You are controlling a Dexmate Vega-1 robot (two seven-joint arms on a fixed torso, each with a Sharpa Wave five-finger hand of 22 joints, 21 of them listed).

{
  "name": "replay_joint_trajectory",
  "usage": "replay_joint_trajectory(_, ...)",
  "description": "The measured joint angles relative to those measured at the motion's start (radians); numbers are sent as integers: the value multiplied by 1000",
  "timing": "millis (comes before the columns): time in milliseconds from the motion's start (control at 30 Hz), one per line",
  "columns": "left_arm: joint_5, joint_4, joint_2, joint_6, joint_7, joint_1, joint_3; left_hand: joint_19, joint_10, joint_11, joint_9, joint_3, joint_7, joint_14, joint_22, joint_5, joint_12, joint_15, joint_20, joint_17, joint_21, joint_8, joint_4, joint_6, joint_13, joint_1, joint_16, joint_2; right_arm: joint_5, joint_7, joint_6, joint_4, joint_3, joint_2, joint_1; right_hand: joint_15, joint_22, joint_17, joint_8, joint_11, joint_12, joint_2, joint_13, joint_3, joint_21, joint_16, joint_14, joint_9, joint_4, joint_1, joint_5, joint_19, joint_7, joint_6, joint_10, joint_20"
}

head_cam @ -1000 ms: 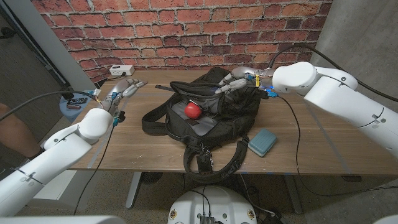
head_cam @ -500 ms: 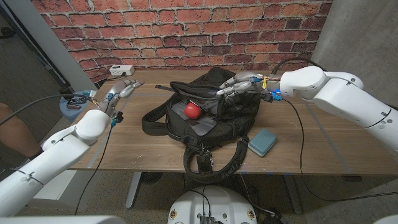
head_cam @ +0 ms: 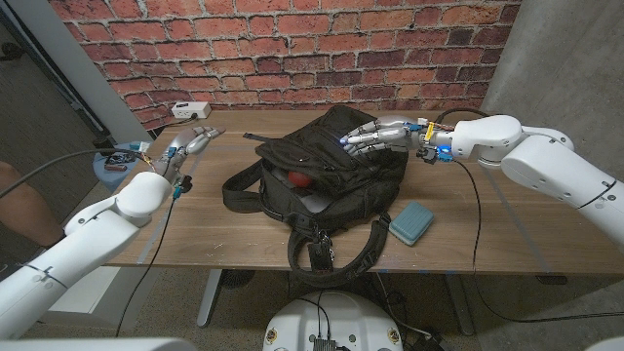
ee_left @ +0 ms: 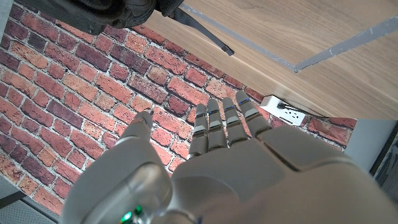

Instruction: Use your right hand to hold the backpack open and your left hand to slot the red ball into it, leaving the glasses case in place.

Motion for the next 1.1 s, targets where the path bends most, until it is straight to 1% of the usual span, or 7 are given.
replay_joint_trajectory(67, -8, 7, 0, -7, -1, -2, 2, 0, -1, -1, 0, 2, 0, 0, 0, 0, 0, 0, 0, 0, 0, 0, 0, 0, 0, 0, 0, 0, 19, 4, 20, 15, 5, -1, -7, 5, 0, 0, 0, -5, -6, 0, 0, 0, 0, 0, -5, -1, 0, 0, 0, 0, -2, -5, -5, 0)
replay_joint_trajectory(133, -14, 14, -2, -16, -1, -3, 2, -2, -6, -5, 0, 2, 0, -1, 0, 0, 0, 1, 2, -4, 0, 0, 0, 0, 0, 0, 0, 0, 28, 5, 30, 26, 6, -1, -10, 0, 0, 0, 0, -5, -8, 0, 3, 0, 0, 0, -11, -1, 0, 0, 0, 0, -4, -7, -8, 0)
replay_joint_trajectory(233, -23, 27, -11, -27, -1, -3, 2, -5, -13, 2, 0, 2, -7, -5, 0, 0, 0, 5, 5, -5, 0, 0, 0, -7, 0, -4, -8, 4, 40, 5, 48, 37, 7, 0, -16, 0, 0, 0, 0, -9, -8, 5, 4, 0, 0, 0, -11, -1, 0, -5, 0, -4, -4, -7, -12, -4)
replay_joint_trajectory(333, -36, 41, -20, -46, 0, -5, 2, -5, -13, 2, 0, 5, -4, -5, 0, 0, 0, 6, 5, -5, 0, 0, 2, -14, 0, -5, -9, 5, 50, 4, 68, 55, 8, 4, -20, 0, 0, 0, 0, -9, -8, 5, 4, 0, 0, 6, -11, -1, 0, -5, 0, -4, -4, -7, -12, -4)
replay_joint_trajectory(733, -74, 102, -60, -153, 11, -13, 5, -5, -23, -9, 0, 9, -11, -5, 0, 0, 0, 5, 5, -9, 1, 0, 7, -14, 0, -9, -9, 9, 68, -14, 164, 142, 15, 43, -48, -7, 0, 0, 5, -9, -16, 10, 0, 0, 0, 8, -18, -4, 0, -15, 0, -4, -11, -14, -12, -4)
replay_joint_trajectory(800, -79, 112, -66, -168, 12, -17, 7, -5, -23, -10, 0, 9, -11, -5, 0, 0, 0, 5, 5, -9, 1, 0, 7, -14, 0, -12, -9, 12, 68, -18, 173, 147, 15, 46, -50, -7, 0, 0, 5, -14, -16, 10, 0, 0, 0, 8, -18, -5, 0, -15, 0, -4, -11, -14, -18, -4)
replay_joint_trajectory(1100, -90, 162, -92, -245, 12, -44, 26, 3, -12, -20, 0, 15, -18, 2, 0, -1, 0, -2, 6, -9, 1, 6, 7, 1, -5, -18, -1, 15, 73, -31, 237, 190, 26, 73, -65, -7, 0, -1, 5, -14, -22, 15, -4, 0, 2, 16, -18, -5, 0, -21, 0, -7, -11, -14, -18, -7)
